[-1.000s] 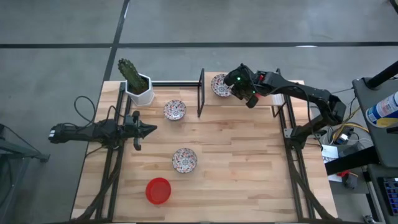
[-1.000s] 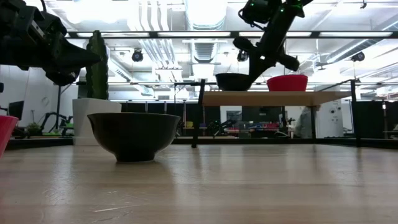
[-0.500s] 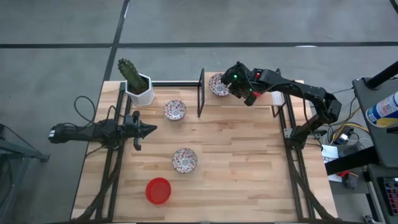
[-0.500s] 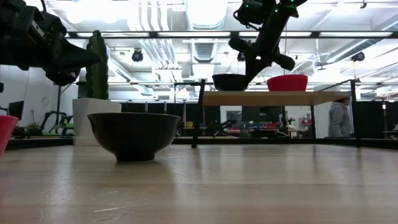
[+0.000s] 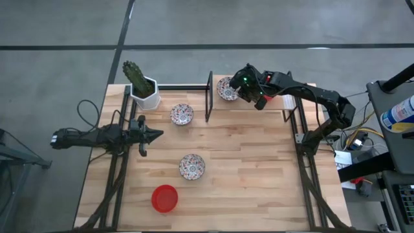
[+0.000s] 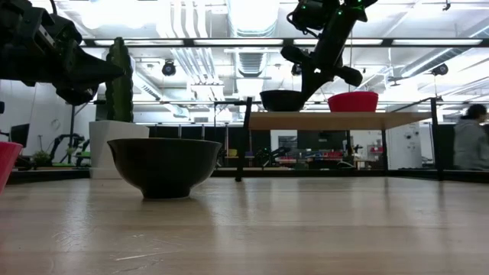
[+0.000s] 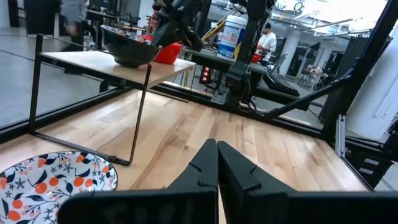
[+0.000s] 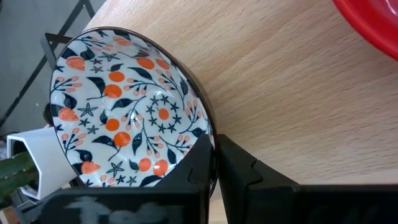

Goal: Pick & Place Mini bowls
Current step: Put the white patterned bowl on the shelf, then stack the red bowl on top of the other red bowls on the shelf

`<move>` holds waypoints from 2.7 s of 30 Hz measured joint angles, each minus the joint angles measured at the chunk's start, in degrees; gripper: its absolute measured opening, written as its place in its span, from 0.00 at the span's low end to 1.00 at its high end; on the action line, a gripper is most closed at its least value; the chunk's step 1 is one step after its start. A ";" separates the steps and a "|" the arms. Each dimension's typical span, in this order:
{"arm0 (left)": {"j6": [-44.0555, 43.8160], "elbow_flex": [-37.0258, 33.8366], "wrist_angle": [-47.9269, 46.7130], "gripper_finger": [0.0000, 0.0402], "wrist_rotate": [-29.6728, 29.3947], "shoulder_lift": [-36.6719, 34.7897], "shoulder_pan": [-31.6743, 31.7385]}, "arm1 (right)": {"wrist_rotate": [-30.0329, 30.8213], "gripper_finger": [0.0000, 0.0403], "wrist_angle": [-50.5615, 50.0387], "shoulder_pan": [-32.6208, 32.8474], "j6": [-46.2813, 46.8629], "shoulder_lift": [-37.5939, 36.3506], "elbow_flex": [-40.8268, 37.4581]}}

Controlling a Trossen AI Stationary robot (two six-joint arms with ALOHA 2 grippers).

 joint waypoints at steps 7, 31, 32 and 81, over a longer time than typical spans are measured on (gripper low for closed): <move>-0.01 0.01 0.00 0.00 -0.02 0.00 -0.01 | 0.01 0.03 0.00 0.04 0.04 0.00 0.00; 0.00 0.01 -0.01 0.00 0.00 0.00 -0.01 | -1.07 0.29 0.29 0.04 -2.50 -0.57 0.27; -0.02 -0.01 -0.01 0.00 0.00 0.00 -0.01 | -0.89 0.30 0.21 0.04 -3.23 -0.84 0.44; -0.02 -0.01 -0.01 0.00 -0.02 0.02 -0.01 | 2.96 0.33 18.46 33.41 -27.70 4.81 5.97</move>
